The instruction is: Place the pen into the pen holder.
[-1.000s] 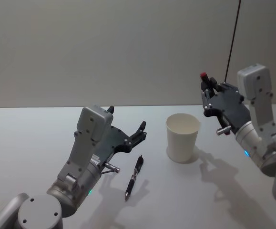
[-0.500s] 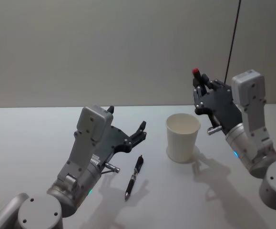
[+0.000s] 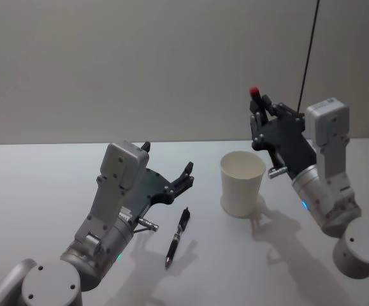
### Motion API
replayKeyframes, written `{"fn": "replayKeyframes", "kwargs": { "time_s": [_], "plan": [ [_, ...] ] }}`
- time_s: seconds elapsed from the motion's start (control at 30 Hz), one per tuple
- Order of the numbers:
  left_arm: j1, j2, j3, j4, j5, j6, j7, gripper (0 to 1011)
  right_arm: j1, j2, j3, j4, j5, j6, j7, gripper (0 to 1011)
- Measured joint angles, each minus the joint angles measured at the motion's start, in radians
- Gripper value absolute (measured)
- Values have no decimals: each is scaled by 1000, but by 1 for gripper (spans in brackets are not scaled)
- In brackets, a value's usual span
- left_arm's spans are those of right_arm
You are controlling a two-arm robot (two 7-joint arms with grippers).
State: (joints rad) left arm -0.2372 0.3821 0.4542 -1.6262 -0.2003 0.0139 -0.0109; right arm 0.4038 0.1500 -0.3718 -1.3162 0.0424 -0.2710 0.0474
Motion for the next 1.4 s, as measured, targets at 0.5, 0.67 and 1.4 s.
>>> {"fn": "replayKeyframes", "kwargs": {
  "time_s": [0.5,0.67,1.4],
  "plan": [
    [0,0,0,0,0,0,0,1000,35,-36,-9,96,5,-85,6,165],
    [0,0,0,0,0,0,0,1000,49,-49,-12,135,6,-109,7,165],
    [0,0,0,0,0,0,0,1000,101,-93,-18,267,3,-192,8,165]
  ]
}}
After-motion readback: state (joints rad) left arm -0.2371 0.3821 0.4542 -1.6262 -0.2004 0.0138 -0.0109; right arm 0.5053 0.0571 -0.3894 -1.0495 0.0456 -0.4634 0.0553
